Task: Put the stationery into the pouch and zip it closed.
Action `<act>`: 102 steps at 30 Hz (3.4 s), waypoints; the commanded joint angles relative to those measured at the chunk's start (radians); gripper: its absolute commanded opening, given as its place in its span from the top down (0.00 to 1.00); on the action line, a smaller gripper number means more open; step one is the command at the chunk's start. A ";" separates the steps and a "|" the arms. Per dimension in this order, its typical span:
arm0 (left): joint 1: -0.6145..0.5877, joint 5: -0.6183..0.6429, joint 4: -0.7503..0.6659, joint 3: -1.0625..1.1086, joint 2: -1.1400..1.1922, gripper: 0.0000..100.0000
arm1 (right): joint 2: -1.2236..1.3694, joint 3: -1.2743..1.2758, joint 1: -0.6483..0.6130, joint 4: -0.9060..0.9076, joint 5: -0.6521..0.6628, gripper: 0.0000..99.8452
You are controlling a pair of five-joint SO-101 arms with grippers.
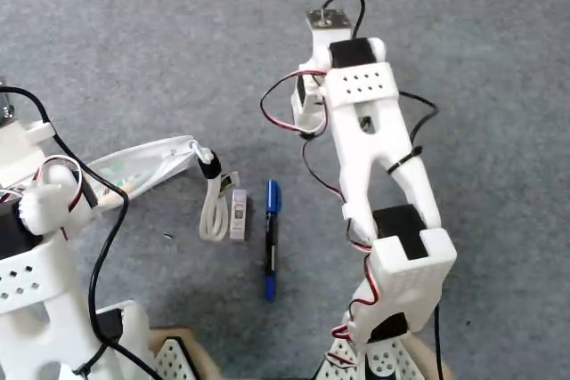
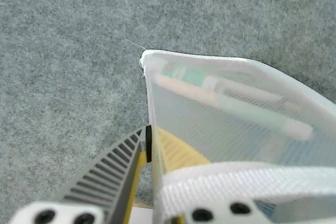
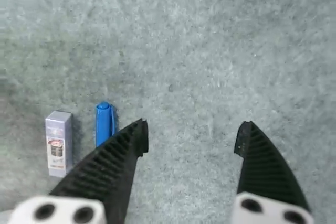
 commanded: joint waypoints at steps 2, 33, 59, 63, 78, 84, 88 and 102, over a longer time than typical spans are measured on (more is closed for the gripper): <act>-0.001 0.006 -0.025 0.007 0.009 0.97 | -0.007 0.039 -0.044 -0.041 0.000 0.72; -0.004 0.006 -0.025 0.008 0.009 0.97 | 0.257 0.104 -0.471 -0.166 -0.002 0.72; -0.050 0.008 -0.046 0.019 0.046 0.97 | 0.025 0.193 -0.612 -0.199 -0.002 0.72; -0.059 0.009 -0.046 0.015 0.049 0.97 | 0.025 0.246 -0.615 -0.245 -0.002 0.72; -0.053 0.055 -0.046 -0.005 0.051 0.97 | 0.025 0.427 -0.675 -0.397 0.008 0.72; -0.053 0.055 -0.046 -0.005 0.052 0.97 | 0.025 0.470 -0.674 -0.430 0.008 0.72; -0.053 0.055 -0.046 -0.004 0.052 0.97 | 0.025 0.470 -0.674 -0.430 0.008 0.73; -0.053 0.055 -0.046 -0.001 0.052 0.97 | 0.025 0.470 -0.671 -0.431 0.009 0.95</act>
